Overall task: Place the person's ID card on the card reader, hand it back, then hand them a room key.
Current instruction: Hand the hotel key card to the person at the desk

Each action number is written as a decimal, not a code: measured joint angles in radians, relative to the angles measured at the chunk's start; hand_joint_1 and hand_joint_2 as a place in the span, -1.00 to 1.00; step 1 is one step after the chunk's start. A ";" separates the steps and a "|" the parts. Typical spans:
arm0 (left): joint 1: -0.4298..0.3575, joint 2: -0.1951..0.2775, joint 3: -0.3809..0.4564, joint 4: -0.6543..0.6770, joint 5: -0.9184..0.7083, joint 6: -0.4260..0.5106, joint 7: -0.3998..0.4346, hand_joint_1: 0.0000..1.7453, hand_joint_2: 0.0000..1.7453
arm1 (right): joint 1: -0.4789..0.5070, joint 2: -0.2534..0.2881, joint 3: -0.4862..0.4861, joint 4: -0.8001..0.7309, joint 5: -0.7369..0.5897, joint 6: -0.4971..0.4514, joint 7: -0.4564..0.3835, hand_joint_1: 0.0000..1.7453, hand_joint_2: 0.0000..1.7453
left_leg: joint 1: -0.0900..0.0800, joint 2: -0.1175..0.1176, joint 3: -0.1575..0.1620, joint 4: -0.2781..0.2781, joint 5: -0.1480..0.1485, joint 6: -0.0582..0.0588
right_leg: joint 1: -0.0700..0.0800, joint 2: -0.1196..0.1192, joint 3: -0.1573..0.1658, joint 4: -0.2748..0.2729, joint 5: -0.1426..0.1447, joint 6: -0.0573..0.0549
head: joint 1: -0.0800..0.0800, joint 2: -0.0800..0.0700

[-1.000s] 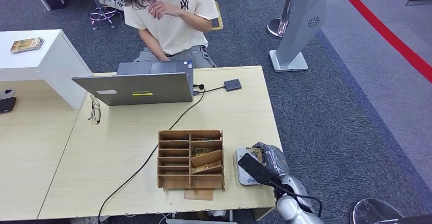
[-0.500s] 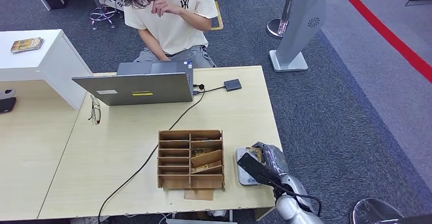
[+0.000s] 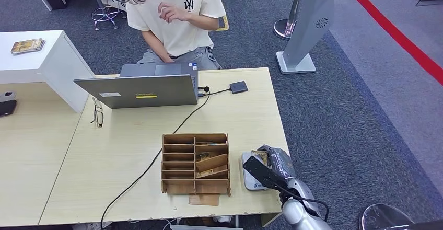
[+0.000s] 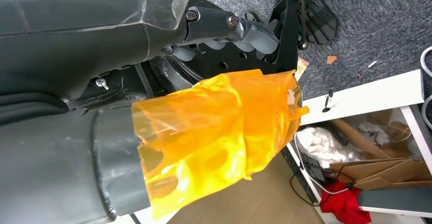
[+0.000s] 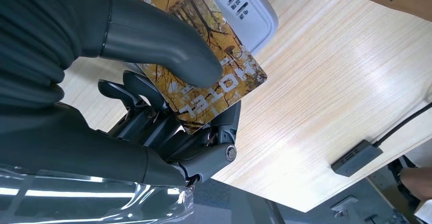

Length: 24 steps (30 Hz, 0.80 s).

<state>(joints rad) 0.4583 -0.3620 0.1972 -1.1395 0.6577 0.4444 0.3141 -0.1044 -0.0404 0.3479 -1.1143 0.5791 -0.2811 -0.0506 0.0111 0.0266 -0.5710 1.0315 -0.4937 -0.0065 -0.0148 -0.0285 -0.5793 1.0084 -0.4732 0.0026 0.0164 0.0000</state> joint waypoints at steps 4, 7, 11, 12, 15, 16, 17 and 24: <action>0.000 0.000 0.000 0.000 0.002 0.001 0.000 -1.00 -1.00 | 0.000 0.000 0.000 0.000 0.000 0.000 0.000 1.00 1.00 | 0.000 0.000 0.000 0.000 0.000 0.000 | 0.000 0.000 0.000 0.000 0.000 0.000 | 0.000 0.000; 0.000 0.000 0.000 0.000 0.005 0.002 0.000 -1.00 -1.00 | 0.000 0.000 0.000 0.000 0.000 0.000 0.000 1.00 1.00 | 0.000 0.000 0.000 0.000 0.000 0.000 | 0.000 0.000 0.000 0.000 0.000 0.000 | 0.000 0.000; 0.000 0.000 0.000 0.000 0.007 0.002 0.000 -1.00 -1.00 | 0.000 0.000 0.000 0.000 0.001 0.000 0.000 1.00 1.00 | 0.000 0.000 0.000 0.000 0.000 0.000 | 0.000 0.000 0.000 0.000 0.000 0.000 | 0.000 0.000; 0.000 0.000 0.000 0.000 0.007 0.003 0.000 -1.00 -1.00 | 0.000 0.000 0.000 0.000 0.001 0.000 0.000 1.00 1.00 | 0.000 0.000 0.000 0.000 0.000 0.000 | 0.000 0.000 0.000 0.000 0.000 0.000 | 0.000 0.000; 0.000 0.000 0.000 0.000 0.009 0.004 0.000 -1.00 -1.00 | 0.000 0.000 0.000 0.000 0.001 0.000 0.000 1.00 1.00 | 0.000 0.000 0.000 0.000 0.000 0.000 | 0.000 0.000 0.000 0.000 0.000 0.000 | 0.000 0.000; 0.000 0.000 0.000 0.000 0.009 0.005 0.000 -1.00 -1.00 | 0.000 0.000 0.000 0.000 0.001 -0.001 0.000 1.00 1.00 | 0.000 0.000 0.000 0.000 0.000 0.000 | 0.000 0.000 0.000 0.000 0.000 0.000 | 0.000 0.000; 0.000 0.000 0.000 0.000 0.009 0.005 0.000 -1.00 -1.00 | 0.000 0.000 0.000 0.000 0.001 -0.001 0.000 1.00 1.00 | 0.000 0.000 0.000 0.000 0.000 0.000 | 0.000 0.000 0.000 0.000 0.000 0.000 | 0.000 0.000; 0.000 0.000 0.000 0.000 0.011 0.004 0.001 -1.00 -1.00 | 0.000 0.000 0.000 0.000 0.001 0.000 0.000 1.00 1.00 | 0.000 0.000 0.000 0.000 0.000 0.000 | 0.000 0.000 0.000 0.000 0.000 0.000 | 0.000 0.000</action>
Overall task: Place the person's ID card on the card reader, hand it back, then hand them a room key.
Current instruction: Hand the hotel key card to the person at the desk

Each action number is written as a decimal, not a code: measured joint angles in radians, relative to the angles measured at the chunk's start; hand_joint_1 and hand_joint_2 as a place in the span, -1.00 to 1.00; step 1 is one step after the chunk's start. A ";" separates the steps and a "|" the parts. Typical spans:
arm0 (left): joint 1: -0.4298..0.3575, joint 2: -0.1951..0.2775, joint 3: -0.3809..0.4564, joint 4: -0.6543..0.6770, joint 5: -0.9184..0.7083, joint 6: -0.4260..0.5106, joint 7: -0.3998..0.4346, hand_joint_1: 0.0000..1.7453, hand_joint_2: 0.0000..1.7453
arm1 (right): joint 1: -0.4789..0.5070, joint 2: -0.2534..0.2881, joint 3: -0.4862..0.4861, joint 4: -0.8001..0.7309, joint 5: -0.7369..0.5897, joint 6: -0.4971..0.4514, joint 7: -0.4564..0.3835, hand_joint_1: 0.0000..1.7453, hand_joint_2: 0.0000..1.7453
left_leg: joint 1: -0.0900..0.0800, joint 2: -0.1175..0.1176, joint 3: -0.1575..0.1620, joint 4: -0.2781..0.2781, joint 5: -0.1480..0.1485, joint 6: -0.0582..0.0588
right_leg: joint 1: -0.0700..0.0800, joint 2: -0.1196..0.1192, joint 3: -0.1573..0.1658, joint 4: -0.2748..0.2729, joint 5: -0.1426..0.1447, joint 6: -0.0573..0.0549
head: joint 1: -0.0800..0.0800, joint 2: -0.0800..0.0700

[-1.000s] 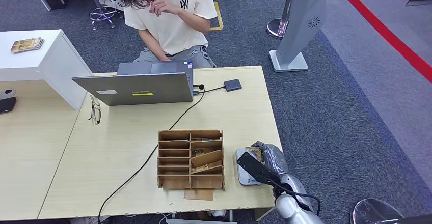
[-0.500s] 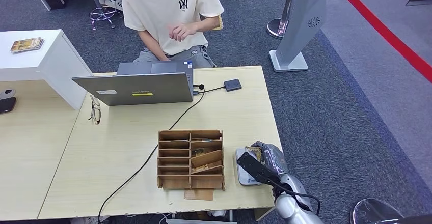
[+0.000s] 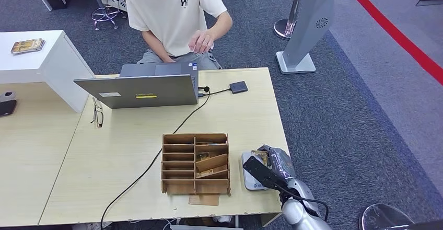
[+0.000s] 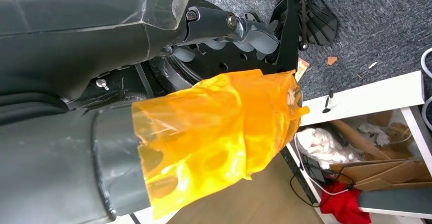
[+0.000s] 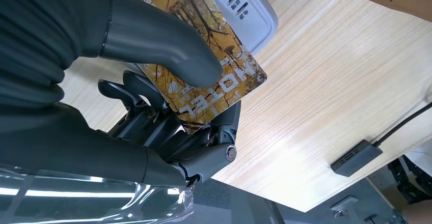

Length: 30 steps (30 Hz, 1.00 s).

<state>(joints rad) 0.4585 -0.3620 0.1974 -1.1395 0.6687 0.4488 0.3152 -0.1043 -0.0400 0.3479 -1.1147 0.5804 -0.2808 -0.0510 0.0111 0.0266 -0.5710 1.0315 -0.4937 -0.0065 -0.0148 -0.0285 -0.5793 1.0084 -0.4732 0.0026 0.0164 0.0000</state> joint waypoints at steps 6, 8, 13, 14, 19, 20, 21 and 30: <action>0.000 0.000 0.000 0.000 0.000 0.000 0.000 -1.00 -1.00 | 0.000 0.000 0.000 0.000 0.000 0.000 0.004 1.00 1.00 | 0.000 0.000 0.000 0.000 0.000 0.000 | 0.000 0.000 0.000 0.000 0.000 0.000 | 0.000 0.000; 0.000 0.000 0.000 0.000 0.000 0.000 0.000 -1.00 -1.00 | 0.000 0.000 0.000 0.000 0.000 0.000 0.004 1.00 1.00 | 0.000 0.000 0.000 0.000 0.000 0.000 | 0.000 0.000 0.000 0.000 0.000 0.000 | 0.000 0.000; 0.000 0.000 0.000 0.000 0.001 0.000 0.000 -1.00 -1.00 | 0.000 0.001 0.000 0.000 0.000 -0.001 0.004 1.00 1.00 | 0.000 0.000 0.000 0.000 0.000 0.000 | 0.000 0.000 0.000 0.000 0.000 0.000 | 0.000 0.000; 0.000 0.000 0.000 0.000 0.001 0.000 0.000 -1.00 -1.00 | 0.000 0.001 0.000 0.000 0.000 -0.002 0.004 1.00 1.00 | 0.000 0.000 0.000 0.000 0.000 0.000 | 0.000 0.000 0.000 0.000 0.000 0.000 | 0.000 0.000; 0.000 0.000 0.000 0.000 0.001 0.000 0.000 -1.00 -1.00 | 0.000 0.001 0.000 0.000 0.000 -0.002 0.004 1.00 1.00 | 0.000 0.000 0.000 0.000 0.000 0.000 | 0.000 0.000 0.000 0.000 0.000 0.000 | 0.000 0.000; 0.000 0.000 0.000 0.000 0.001 0.000 0.000 -1.00 -1.00 | 0.000 0.001 0.000 0.000 0.000 -0.002 0.004 1.00 1.00 | 0.000 0.000 0.000 0.000 0.000 0.000 | 0.000 0.000 0.000 0.000 0.000 0.000 | 0.000 0.000; 0.000 0.000 0.000 0.000 0.001 0.001 0.000 -1.00 -1.00 | 0.000 0.001 0.000 0.000 0.000 -0.002 0.004 1.00 1.00 | 0.000 0.000 0.000 0.000 0.000 0.000 | 0.000 0.000 0.000 0.000 0.000 0.000 | 0.000 0.000; 0.000 0.000 0.000 0.000 0.002 0.003 0.000 -1.00 -1.00 | 0.001 0.001 0.000 0.000 0.000 -0.003 0.000 1.00 1.00 | 0.000 0.000 0.000 0.000 0.000 0.000 | 0.000 0.000 0.000 0.000 0.000 0.000 | 0.000 0.000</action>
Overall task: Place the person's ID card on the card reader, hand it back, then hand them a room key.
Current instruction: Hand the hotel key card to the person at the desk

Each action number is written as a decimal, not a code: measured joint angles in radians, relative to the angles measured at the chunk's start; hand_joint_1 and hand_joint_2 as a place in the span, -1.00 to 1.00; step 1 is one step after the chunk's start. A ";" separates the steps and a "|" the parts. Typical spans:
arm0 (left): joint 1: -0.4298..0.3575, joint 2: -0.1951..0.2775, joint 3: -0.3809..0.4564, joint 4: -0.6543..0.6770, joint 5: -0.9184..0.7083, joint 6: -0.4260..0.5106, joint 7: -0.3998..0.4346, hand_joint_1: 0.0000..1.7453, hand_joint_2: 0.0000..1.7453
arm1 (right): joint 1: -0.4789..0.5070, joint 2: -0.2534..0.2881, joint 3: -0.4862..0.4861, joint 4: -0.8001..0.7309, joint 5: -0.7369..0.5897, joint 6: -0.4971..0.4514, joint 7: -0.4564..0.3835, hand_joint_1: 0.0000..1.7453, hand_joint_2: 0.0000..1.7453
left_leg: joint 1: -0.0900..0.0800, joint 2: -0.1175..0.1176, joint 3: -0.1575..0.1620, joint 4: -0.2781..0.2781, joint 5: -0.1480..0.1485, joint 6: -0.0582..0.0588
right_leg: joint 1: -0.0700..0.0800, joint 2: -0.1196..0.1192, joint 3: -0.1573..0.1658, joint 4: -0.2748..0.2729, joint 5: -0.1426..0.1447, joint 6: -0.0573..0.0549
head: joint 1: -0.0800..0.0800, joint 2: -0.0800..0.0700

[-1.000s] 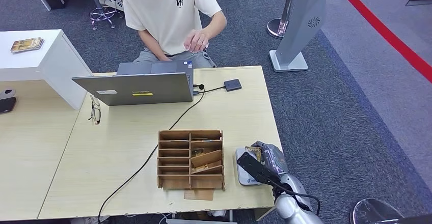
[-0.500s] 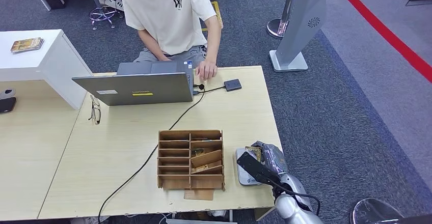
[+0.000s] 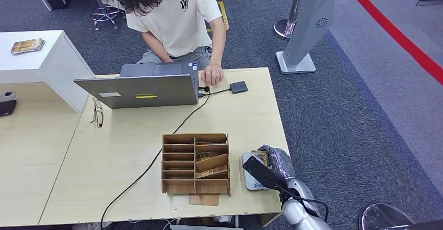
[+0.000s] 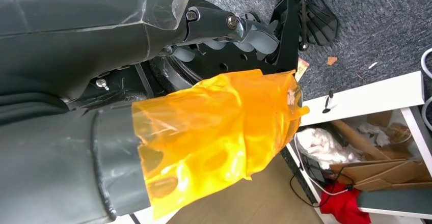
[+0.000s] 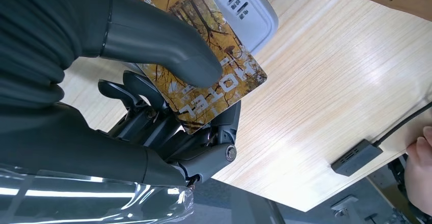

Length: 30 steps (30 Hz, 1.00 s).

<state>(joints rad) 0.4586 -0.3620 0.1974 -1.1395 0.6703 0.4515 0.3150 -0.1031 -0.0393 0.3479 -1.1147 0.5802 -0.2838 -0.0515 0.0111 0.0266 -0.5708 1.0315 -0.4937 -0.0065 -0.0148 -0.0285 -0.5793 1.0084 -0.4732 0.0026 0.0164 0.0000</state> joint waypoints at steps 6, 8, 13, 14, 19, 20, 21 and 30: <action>0.000 0.000 0.000 0.000 0.000 0.000 0.000 -1.00 -1.00 | 0.000 0.000 0.000 0.000 0.000 0.001 0.000 1.00 1.00 | 0.000 0.000 0.000 0.000 0.000 0.000 | 0.000 0.000 0.000 0.000 0.000 0.000 | 0.000 0.000; 0.000 0.000 0.000 0.000 0.000 -0.001 0.000 -1.00 -1.00 | 0.000 0.000 0.000 0.000 0.000 0.002 0.000 1.00 1.00 | 0.000 0.000 0.000 0.000 0.000 0.000 | 0.000 0.000 0.000 0.000 0.000 0.000 | 0.000 0.000; 0.000 0.000 0.000 0.000 0.000 -0.002 0.000 -1.00 -1.00 | 0.000 0.000 0.000 0.000 0.000 0.002 0.000 1.00 1.00 | 0.000 0.000 0.000 0.000 0.000 0.000 | 0.000 0.000 0.000 0.000 0.000 0.000 | 0.000 0.000; 0.000 0.000 0.000 0.000 0.000 -0.002 0.000 -1.00 -1.00 | 0.000 0.000 0.000 0.000 0.000 0.001 0.000 1.00 1.00 | 0.000 0.000 0.000 0.000 0.000 0.000 | 0.000 0.000 0.000 0.000 0.000 0.000 | 0.000 0.000; 0.000 0.000 0.000 0.000 0.000 -0.002 0.000 -1.00 -1.00 | 0.000 0.000 0.000 0.000 0.000 0.002 -0.002 1.00 1.00 | 0.000 0.000 0.000 0.000 0.000 0.000 | 0.000 0.000 0.000 0.000 0.000 0.000 | 0.000 0.000; 0.000 0.000 0.000 0.000 -0.001 -0.002 0.000 -1.00 -1.00 | 0.000 0.000 0.000 0.000 0.000 0.002 -0.002 1.00 1.00 | 0.000 0.000 0.000 0.000 0.000 0.000 | 0.000 0.000 0.000 0.000 0.000 0.000 | 0.000 0.000; 0.000 0.000 0.000 0.000 -0.002 -0.002 0.000 -1.00 -1.00 | 0.000 0.000 0.000 0.000 0.000 0.002 -0.002 1.00 1.00 | 0.000 0.000 0.000 0.000 0.000 0.000 | 0.000 0.000 0.000 0.000 0.000 0.000 | 0.000 0.000; 0.000 0.000 0.000 0.000 -0.003 -0.007 0.000 -1.00 -1.00 | -0.002 0.001 0.000 0.002 0.002 -0.004 -0.004 1.00 1.00 | 0.000 0.000 0.000 0.000 0.000 0.000 | 0.000 0.000 0.000 0.000 0.000 0.000 | 0.000 0.000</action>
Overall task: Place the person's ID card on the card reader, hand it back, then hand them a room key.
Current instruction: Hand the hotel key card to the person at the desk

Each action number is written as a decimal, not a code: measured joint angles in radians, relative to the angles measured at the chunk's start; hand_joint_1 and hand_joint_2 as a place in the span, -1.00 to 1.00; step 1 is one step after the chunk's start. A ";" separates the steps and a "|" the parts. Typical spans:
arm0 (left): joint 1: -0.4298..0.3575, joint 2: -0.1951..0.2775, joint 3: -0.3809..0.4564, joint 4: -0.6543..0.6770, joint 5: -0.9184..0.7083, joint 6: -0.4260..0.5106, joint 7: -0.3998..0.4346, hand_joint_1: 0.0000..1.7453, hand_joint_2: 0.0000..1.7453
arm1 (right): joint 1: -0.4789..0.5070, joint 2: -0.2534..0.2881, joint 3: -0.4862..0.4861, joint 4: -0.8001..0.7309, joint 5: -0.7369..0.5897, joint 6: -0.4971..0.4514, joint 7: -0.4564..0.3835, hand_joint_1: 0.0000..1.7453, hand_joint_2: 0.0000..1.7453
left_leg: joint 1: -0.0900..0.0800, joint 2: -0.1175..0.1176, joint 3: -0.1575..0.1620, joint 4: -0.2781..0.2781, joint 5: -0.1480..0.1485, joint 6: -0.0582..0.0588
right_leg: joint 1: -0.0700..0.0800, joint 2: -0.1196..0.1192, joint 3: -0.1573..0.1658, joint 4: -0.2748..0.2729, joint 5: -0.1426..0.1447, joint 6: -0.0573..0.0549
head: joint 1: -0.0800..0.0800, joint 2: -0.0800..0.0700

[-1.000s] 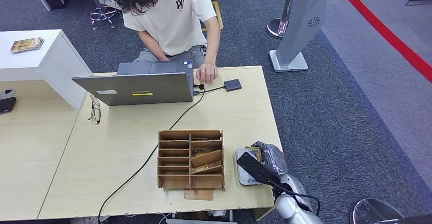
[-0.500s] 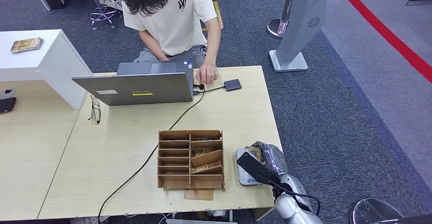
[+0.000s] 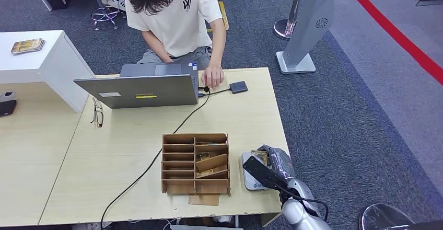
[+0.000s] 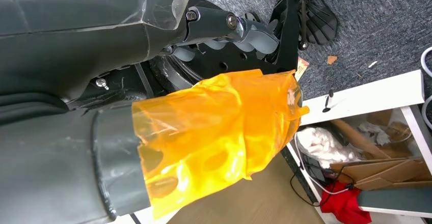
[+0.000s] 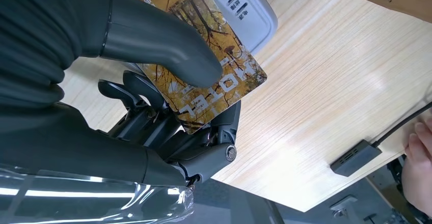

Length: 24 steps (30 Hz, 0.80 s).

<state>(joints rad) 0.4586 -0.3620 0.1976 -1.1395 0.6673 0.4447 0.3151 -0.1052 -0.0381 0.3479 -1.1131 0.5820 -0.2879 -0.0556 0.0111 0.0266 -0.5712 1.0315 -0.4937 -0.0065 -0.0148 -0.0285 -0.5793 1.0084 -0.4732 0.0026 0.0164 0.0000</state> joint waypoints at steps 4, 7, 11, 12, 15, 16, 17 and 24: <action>0.000 0.000 0.000 0.000 0.001 0.001 -0.001 -1.00 -1.00 | 0.000 0.001 0.001 -0.001 0.014 -0.023 -0.010 1.00 1.00 | 0.000 0.000 0.000 0.000 0.000 0.000 | 0.000 0.000 0.000 0.000 0.000 0.000 | 0.000 0.000; 0.000 0.000 0.000 0.000 0.003 0.000 -0.005 -1.00 -1.00 | -0.001 0.004 0.001 -0.010 0.015 -0.037 -0.016 1.00 1.00 | 0.000 0.000 0.000 0.000 0.000 0.000 | 0.000 0.000 0.000 0.000 0.000 0.000 | 0.000 0.000; -0.001 0.000 -0.001 0.000 0.011 0.003 -0.021 -1.00 -1.00 | -0.001 0.015 -0.001 -0.043 -0.019 -0.079 -0.060 1.00 1.00 | 0.000 0.000 -0.001 0.000 0.000 0.000 | 0.000 0.000 0.000 0.000 0.000 0.000 | 0.000 0.000; -0.001 0.000 -0.001 0.000 0.014 0.003 -0.026 -1.00 -1.00 | -0.002 0.019 -0.001 -0.054 -0.030 -0.087 -0.072 1.00 1.00 | 0.000 0.000 -0.001 0.000 0.000 0.000 | 0.000 0.000 0.000 0.000 0.000 0.000 | 0.000 0.000; -0.002 -0.002 -0.004 0.000 0.018 0.003 -0.040 -1.00 -1.00 | -0.011 0.036 -0.003 -0.086 -0.065 -0.099 -0.110 1.00 1.00 | 0.000 0.000 -0.001 0.000 0.000 0.000 | 0.000 0.000 -0.001 0.000 0.000 0.000 | 0.000 0.000; -0.003 -0.002 -0.006 0.000 0.018 0.002 -0.045 -1.00 -1.00 | -0.017 0.043 -0.002 -0.098 -0.077 -0.101 -0.120 1.00 1.00 | 0.000 0.000 -0.001 0.000 0.000 0.000 | 0.000 0.000 -0.001 0.000 0.000 0.000 | 0.000 0.000; -0.004 -0.002 -0.008 0.001 0.018 0.002 -0.049 -1.00 -1.00 | -0.024 0.050 -0.002 -0.108 -0.088 -0.102 -0.127 1.00 1.00 | 0.000 0.000 -0.001 0.000 0.000 0.000 | 0.000 0.000 -0.001 0.000 0.000 0.000 | 0.000 0.000; -0.013 -0.002 -0.018 0.012 0.003 -0.013 -0.066 -1.00 -1.00 | -0.078 0.099 0.019 -0.166 -0.180 -0.096 -0.186 1.00 1.00 | 0.000 0.000 -0.001 0.000 0.000 -0.001 | 0.000 0.000 -0.002 0.001 0.000 0.000 | 0.000 0.000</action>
<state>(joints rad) 0.4454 -0.3639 0.1799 -1.1273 0.6699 0.4320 0.2496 -0.1834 0.0608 0.3669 -1.2791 0.4020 -0.3843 -0.2415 0.0112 0.0267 -0.5726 1.0315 -0.4933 -0.0070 -0.0146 -0.0282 -0.5810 1.0089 -0.4732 0.0025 0.0162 0.0000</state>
